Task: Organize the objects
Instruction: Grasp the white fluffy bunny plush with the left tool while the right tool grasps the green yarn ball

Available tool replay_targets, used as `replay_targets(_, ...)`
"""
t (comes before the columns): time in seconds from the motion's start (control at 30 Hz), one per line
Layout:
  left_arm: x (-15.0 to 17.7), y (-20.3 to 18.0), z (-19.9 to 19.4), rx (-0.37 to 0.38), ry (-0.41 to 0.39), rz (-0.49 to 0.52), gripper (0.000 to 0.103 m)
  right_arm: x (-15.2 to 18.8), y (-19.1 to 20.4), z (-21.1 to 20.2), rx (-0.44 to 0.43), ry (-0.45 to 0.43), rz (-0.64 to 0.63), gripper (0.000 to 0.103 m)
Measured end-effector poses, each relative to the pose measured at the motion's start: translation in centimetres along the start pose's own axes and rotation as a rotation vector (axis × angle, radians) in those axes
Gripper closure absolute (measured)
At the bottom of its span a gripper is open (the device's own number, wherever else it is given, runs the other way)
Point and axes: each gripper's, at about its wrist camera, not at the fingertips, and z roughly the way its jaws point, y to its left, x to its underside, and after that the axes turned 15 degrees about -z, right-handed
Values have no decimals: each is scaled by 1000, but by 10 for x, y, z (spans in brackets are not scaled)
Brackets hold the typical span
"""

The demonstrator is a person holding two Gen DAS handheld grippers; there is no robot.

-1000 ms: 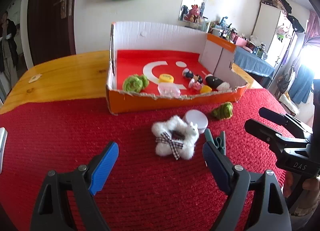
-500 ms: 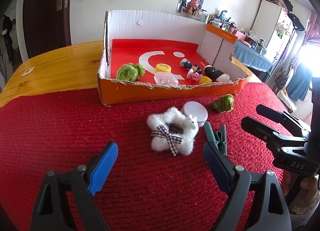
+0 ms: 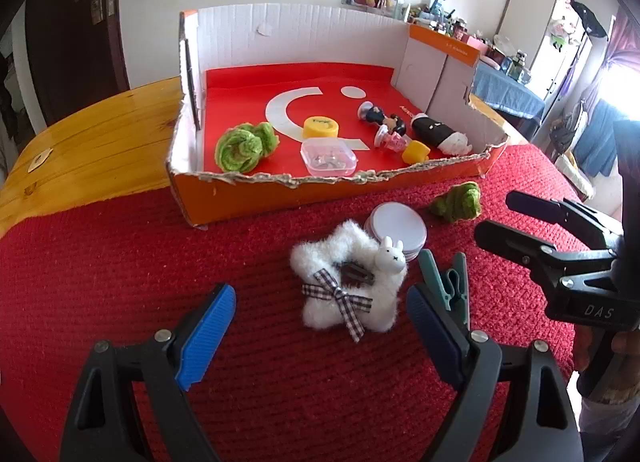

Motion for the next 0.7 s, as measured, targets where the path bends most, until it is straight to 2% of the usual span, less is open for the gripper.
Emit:
replay_targets(0.4, 0, -8, 7, -21, -11, 102, 29, -10, -6, 20, -46, 33, 11, 22)
replay_targets(0.47, 3, -12, 8, -32, -25, 135, 33, -12, -4, 22, -49, 32, 5, 28)
replay_targets(0.53, 5, -14, 7, -23, -32, 151, 38, -12, -3, 24, -57, 34, 5, 40)
replay_targets(0.67, 4, -15, 6, 6, -30, 160, 52, -13, 0, 27, -64, 32, -4, 49)
replay_targets(0.7, 5, -15, 6, 9, -30, 160, 53, -14, 1, 27, -70, 29, -8, 55)
